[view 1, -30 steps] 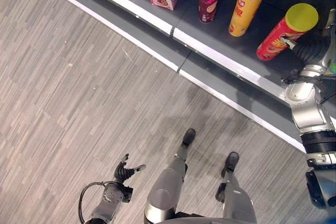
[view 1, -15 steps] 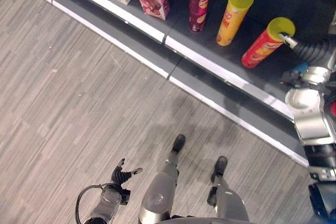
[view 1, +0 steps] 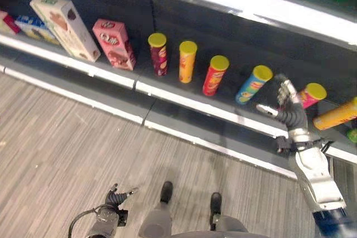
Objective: Put the goods on the table back onto the shelves and tidy them up.
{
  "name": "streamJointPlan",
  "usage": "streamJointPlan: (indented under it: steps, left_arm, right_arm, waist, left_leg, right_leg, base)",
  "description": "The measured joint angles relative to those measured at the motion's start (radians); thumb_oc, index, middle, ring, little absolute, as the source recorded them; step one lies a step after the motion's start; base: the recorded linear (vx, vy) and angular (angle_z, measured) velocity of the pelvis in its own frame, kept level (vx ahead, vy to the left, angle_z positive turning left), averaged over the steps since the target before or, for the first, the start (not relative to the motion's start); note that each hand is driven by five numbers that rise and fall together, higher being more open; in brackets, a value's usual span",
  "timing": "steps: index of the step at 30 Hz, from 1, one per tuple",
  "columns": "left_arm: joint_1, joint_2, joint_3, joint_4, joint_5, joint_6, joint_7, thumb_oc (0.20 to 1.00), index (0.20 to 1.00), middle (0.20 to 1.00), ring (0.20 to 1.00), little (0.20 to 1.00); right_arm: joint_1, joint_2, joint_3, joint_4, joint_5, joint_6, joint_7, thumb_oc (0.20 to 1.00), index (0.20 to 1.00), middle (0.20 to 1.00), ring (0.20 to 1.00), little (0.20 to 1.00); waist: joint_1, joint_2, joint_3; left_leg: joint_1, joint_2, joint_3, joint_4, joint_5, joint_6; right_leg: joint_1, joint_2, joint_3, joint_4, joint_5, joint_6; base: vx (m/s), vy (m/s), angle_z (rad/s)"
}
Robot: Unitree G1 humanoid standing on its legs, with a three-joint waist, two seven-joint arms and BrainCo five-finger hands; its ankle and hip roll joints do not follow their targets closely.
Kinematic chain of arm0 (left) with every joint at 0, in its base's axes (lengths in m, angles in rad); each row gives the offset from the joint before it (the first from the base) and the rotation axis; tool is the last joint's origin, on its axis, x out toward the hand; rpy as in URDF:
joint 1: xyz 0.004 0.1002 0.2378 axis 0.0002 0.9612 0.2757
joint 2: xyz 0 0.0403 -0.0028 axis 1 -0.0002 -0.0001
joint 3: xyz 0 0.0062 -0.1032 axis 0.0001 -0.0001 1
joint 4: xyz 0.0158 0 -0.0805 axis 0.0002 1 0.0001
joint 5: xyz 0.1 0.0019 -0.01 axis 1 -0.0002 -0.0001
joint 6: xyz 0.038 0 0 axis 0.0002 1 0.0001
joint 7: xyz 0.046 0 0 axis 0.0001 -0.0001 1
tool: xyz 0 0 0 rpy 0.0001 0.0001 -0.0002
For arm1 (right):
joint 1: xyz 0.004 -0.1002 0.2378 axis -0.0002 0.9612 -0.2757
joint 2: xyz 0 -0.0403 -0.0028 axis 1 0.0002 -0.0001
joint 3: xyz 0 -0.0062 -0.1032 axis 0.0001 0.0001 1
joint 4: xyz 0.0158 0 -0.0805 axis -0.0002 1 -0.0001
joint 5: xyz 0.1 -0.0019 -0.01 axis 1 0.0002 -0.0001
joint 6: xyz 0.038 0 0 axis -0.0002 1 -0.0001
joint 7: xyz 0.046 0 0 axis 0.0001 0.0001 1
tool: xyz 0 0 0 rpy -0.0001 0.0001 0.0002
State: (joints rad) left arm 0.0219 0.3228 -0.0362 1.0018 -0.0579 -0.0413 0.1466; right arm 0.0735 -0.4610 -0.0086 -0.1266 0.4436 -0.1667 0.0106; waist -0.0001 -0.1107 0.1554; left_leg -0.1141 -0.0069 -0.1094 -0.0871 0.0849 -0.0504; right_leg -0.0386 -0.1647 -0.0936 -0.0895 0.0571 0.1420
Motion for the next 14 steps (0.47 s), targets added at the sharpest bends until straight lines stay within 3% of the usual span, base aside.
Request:
streamJointPlan:
  steps: [4, 7, 11, 12, 14]
  left_arm:
    - [0.021, 0.0, -0.001, 0.001, 0.0, -0.001, -0.045, 1.0, 1.0, 1.0, 1.0, 1.0]
    - [0.021, 0.001, -0.003, -0.001, 0.0, -0.004, -0.082, 1.0, 1.0, 1.0, 1.0, 1.0]
    - [0.024, 0.003, -0.015, 0.001, 0.0, -0.005, -0.127, 1.0, 1.0, 1.0, 1.0, 1.0]
    - [0.024, 0.002, -0.021, 0.004, 0.0, -0.004, -0.131, 1.0, 1.0, 1.0, 1.0, 1.0]
    - [0.027, 0.002, -0.051, 0.011, -0.001, -0.005, -0.133, 1.0, 1.0, 1.0, 1.0, 1.0]
  right_arm:
    - [0.078, 0.001, -0.066, 0.1, 0.253, 0.006, 0.127, 1.0, 1.0, 1.0, 1.0, 1.0]
    - [0.139, -0.031, -0.07, 0.208, 0.316, 0.045, 0.205, 1.0, 1.0, 1.0, 1.0, 1.0]
    - [0.17, -0.021, -0.01, 0.564, 0.279, 0.101, 0.244, 1.0, 1.0, 1.0, 1.0, 1.0]
    - [0.141, -0.001, 0.003, 0.722, 0.238, 0.092, 0.233, 1.0, 1.0, 1.0, 1.0, 1.0]
    - [0.121, 0.036, 0.043, 0.919, 0.128, 0.136, 0.179, 1.0, 1.0, 1.0, 1.0, 1.0]
  waist:
    - [-0.056, 0.008, -0.036]
    - [-0.066, 0.007, -0.061]
    - [-0.072, 0.0, -0.081]
    - [-0.072, -0.003, -0.088]
    - [-0.063, 0.007, -0.093]
  left_leg:
    - [0.039, 0.008, 0.033, 0.0, -0.004, 0.005]
    - [0.046, 0.015, 0.036, -0.003, -0.011, 0.002]
    - [0.047, 0.023, 0.038, -0.006, -0.012, 0.002]
    - [0.048, 0.024, 0.039, -0.006, -0.012, 0.002]
    - [0.047, 0.023, 0.038, -0.007, -0.012, 0.002]
  right_leg:
    - [0.022, 0.005, 0.03, 0.0, -0.001, 0.001]
    - [0.026, 0.011, 0.034, 0.0, -0.002, 0.001]
    - [0.025, 0.019, 0.035, 0.0, -0.003, -0.004]
    - [0.025, 0.019, 0.035, 0.0, -0.003, -0.005]
    - [0.025, 0.019, 0.035, 0.0, -0.003, -0.004]
  base:
    - [0.05, -0.004, -0.22]
    - [0.02, -0.009, -0.08]
    - [0.0, 0.0, 0.0]
    - [0.0, 0.0, 0.0]
    - [0.0, 0.0, 0.0]
